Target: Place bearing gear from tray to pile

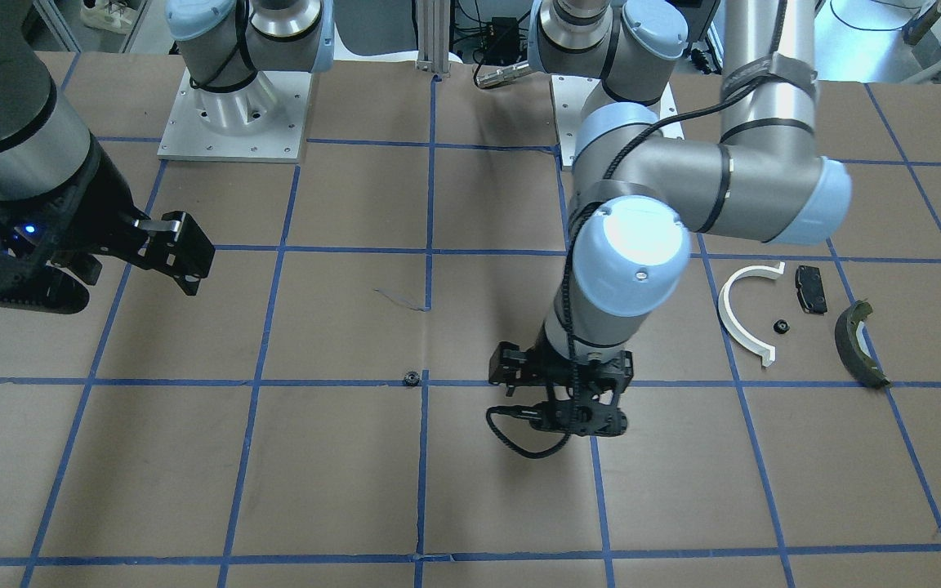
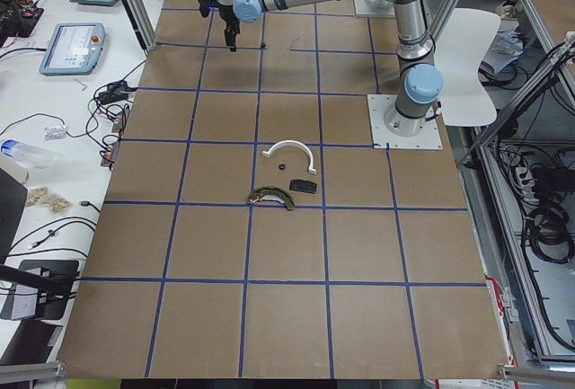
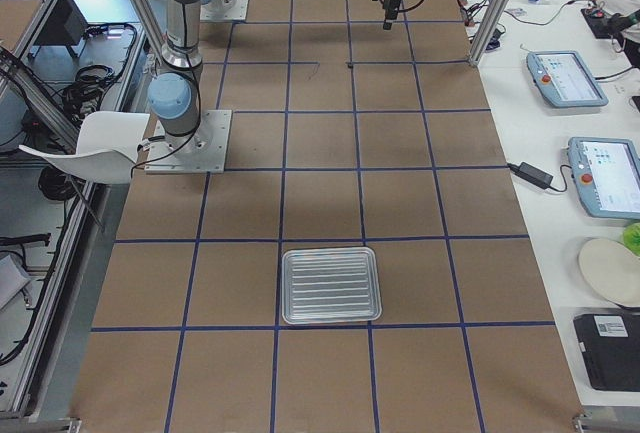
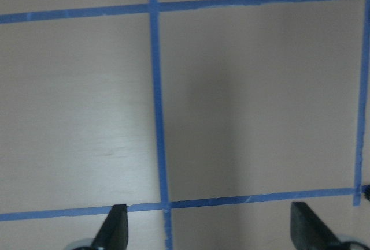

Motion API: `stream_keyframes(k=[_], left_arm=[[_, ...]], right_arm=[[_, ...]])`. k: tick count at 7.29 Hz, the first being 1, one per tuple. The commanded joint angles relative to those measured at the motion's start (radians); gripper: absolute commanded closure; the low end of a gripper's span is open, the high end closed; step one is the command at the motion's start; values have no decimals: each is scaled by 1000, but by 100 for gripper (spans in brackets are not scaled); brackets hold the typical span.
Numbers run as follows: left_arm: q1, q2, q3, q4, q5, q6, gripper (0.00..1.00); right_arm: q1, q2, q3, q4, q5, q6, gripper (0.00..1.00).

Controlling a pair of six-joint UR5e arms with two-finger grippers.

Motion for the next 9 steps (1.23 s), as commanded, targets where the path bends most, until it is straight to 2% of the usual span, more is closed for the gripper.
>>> stream_keyframes(k=[1, 2, 6, 7, 8, 9], left_arm=[[-116, -63, -6, 62, -3, -94, 0], [-153, -88, -6, 72, -1, -131, 0], [-218, -166, -24, 143, -40, -173, 0], [-233, -187, -35, 163, -40, -180, 2], [-247, -195, -49, 166, -35, -182, 11], [-252, -200, -61, 180, -34, -185, 11]], right_arm=[[-18, -146, 273, -235, -9, -17, 0], [-17, -180, 344, -360, -3, -16, 0], [-8, -174, 297, -363, 23, -3, 0], [-8, -174, 299, -361, 23, -2, 0], [-8, -173, 300, -361, 23, -2, 0], [-8, -171, 302, -359, 23, -2, 0]])
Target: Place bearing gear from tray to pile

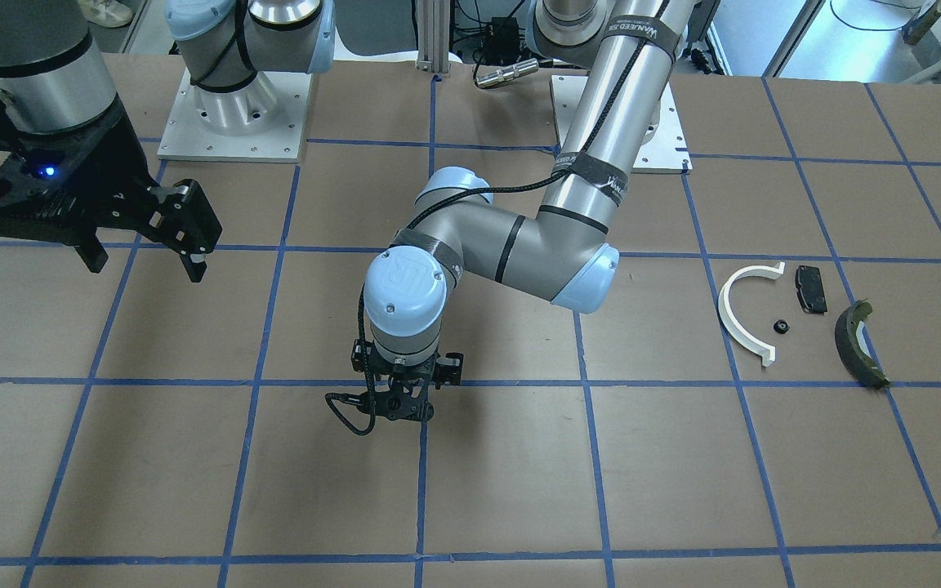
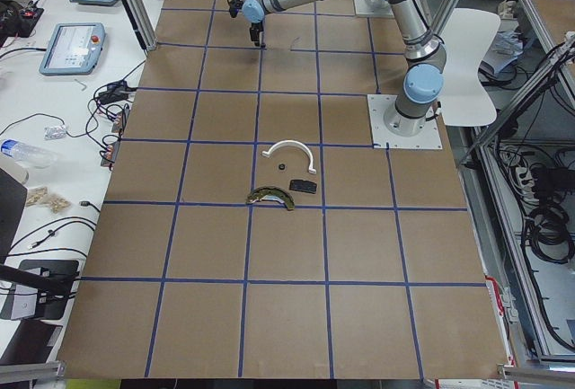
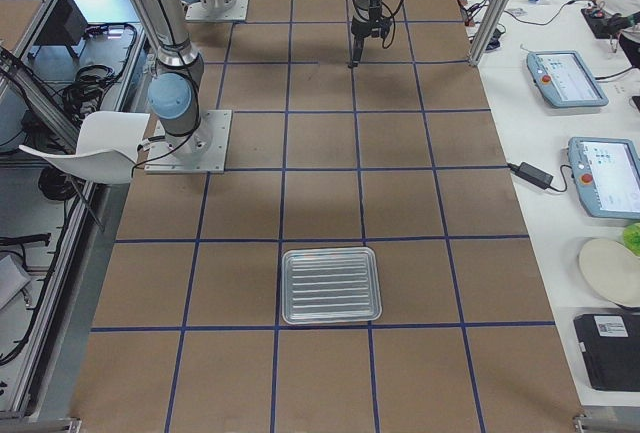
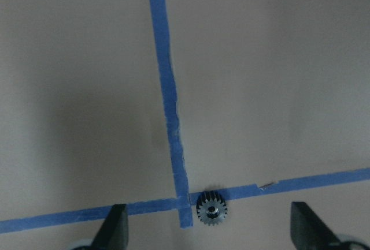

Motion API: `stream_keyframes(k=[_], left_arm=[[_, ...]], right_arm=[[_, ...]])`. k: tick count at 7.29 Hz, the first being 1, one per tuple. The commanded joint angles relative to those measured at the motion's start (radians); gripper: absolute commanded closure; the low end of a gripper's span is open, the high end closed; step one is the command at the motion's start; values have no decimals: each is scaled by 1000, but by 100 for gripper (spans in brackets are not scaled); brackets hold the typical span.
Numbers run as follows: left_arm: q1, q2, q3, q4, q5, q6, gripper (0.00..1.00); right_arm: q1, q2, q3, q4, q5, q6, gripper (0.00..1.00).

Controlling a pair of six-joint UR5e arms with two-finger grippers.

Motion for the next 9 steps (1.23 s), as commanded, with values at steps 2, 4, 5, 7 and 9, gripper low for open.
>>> stream_keyframes(k=[2, 4, 5, 7, 9], left_arm=[[-9, -2, -19, 22, 0, 4, 23], [-9, -5, -26, 19, 3, 1, 34], [-9, -9, -29, 18, 4, 4, 34], [-9, -13, -28, 21, 6, 10, 40], [-5, -9, -23, 18, 1, 8, 100]], right_arm=[[0, 3, 6, 2, 0, 0, 0], [0, 2, 18, 0, -1, 0, 0], [0, 2, 18, -10, 0, 0, 0], [0, 2, 18, -12, 0, 0, 0], [0, 0, 15, -12, 0, 0, 0]])
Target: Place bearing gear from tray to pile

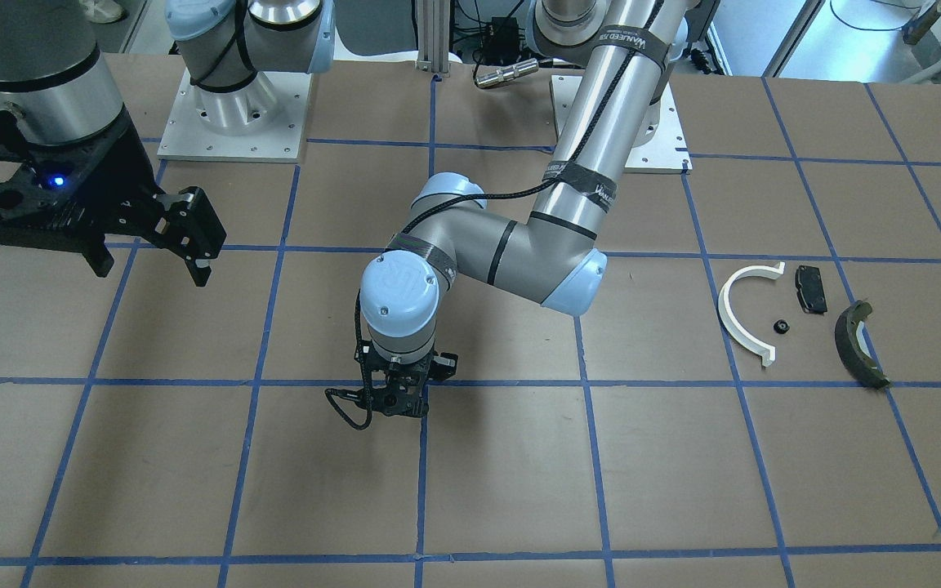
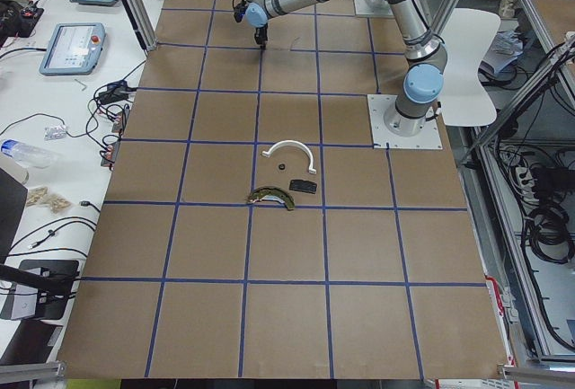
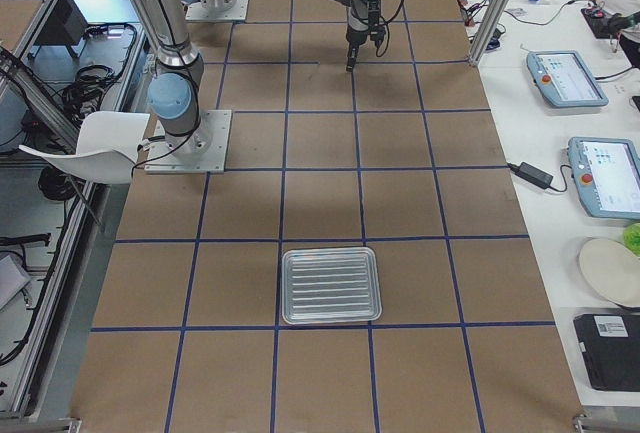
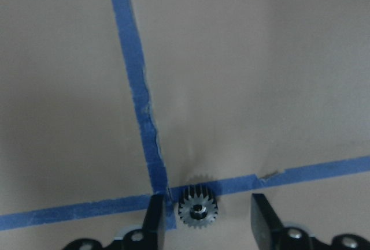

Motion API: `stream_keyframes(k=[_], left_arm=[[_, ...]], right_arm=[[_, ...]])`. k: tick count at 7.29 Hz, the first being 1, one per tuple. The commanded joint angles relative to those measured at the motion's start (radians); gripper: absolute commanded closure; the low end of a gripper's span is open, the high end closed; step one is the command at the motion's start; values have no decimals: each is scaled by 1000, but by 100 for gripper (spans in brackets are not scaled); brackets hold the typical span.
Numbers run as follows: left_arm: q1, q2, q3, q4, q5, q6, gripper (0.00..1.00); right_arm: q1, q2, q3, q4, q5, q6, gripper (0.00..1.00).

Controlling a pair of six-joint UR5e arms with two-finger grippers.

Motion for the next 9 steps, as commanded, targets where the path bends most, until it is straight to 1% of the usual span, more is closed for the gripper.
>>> stream_keyframes(k=[1, 2, 3, 4, 5, 6, 7, 8, 9], left_arm=[[5, 1, 3, -5, -1, 0, 100], [8, 3, 6, -14, -1, 0, 100], [40, 27, 18, -50, -1, 3, 100], [109, 65, 49, -151, 0, 38, 100], [188, 101, 105, -278, 5, 146, 100], [280, 134, 183, -416, 34, 226, 100], [375, 161, 243, -548, 57, 365, 100], [454, 181, 262, -592, 90, 465, 100], [543, 193, 259, -589, 202, 551, 100]], right_arm=[[0, 1, -4, -2, 0, 2, 0], [0, 1, -2, -2, 2, 2, 0], [0, 1, -4, -2, 2, 2, 0], [0, 1, -4, -2, 2, 0, 0], [0, 1, -4, -2, 2, 2, 0], [0, 1, -4, -2, 2, 2, 0], [0, 1, -4, -2, 2, 2, 0], [0, 1, -4, -2, 2, 2, 0], [0, 1, -4, 0, 0, 2, 0]])
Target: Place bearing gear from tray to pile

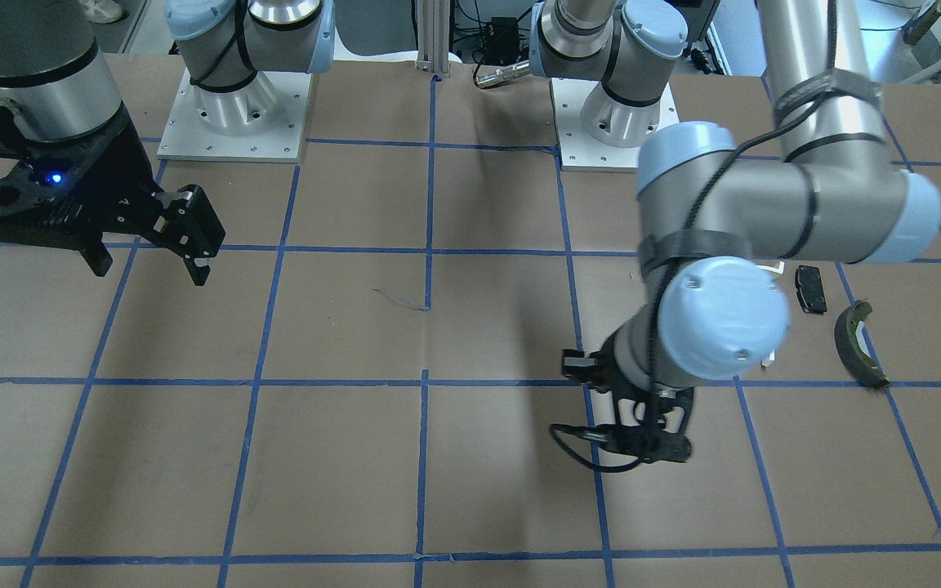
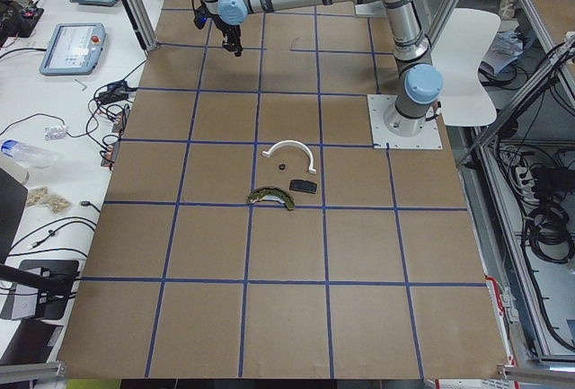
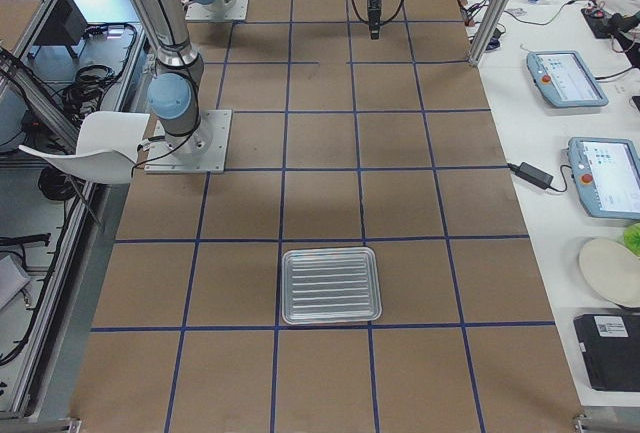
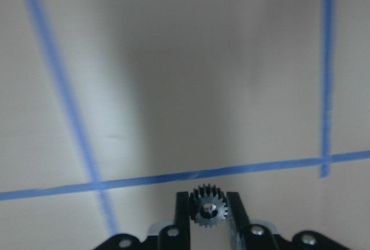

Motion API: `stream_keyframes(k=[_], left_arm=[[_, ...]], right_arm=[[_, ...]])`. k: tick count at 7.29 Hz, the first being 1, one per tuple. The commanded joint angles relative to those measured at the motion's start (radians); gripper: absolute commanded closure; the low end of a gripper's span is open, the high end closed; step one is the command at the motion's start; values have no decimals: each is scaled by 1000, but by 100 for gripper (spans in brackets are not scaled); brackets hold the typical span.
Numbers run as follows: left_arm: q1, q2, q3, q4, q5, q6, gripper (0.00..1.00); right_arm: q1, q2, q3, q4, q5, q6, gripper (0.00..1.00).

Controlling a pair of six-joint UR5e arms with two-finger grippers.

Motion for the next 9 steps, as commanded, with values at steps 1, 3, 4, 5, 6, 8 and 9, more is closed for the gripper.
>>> stream_keyframes(k=[1, 3, 4, 5, 6, 8, 9], left_arm=[[196, 33, 13, -35, 114, 228, 100], [352, 42, 1, -29, 112, 412, 100], [427, 42, -13, -26, 106, 483, 100], [480, 26, -44, -3, 106, 508, 100], [502, 21, -120, 14, 109, 505, 100], [560, 38, -301, 225, 109, 552, 100], [575, 41, -381, 354, 109, 589, 100]], right_arm=[[0, 0, 2, 4, -1, 0, 0], [0, -2, 2, 9, -1, 0, 0], [0, -2, 2, 3, -1, -2, 0], [0, -2, 2, 9, -1, -2, 0], [0, -2, 2, 7, -1, -2, 0], [0, -5, 3, 12, -6, -2, 0], [0, -3, 3, 10, -4, -2, 0]])
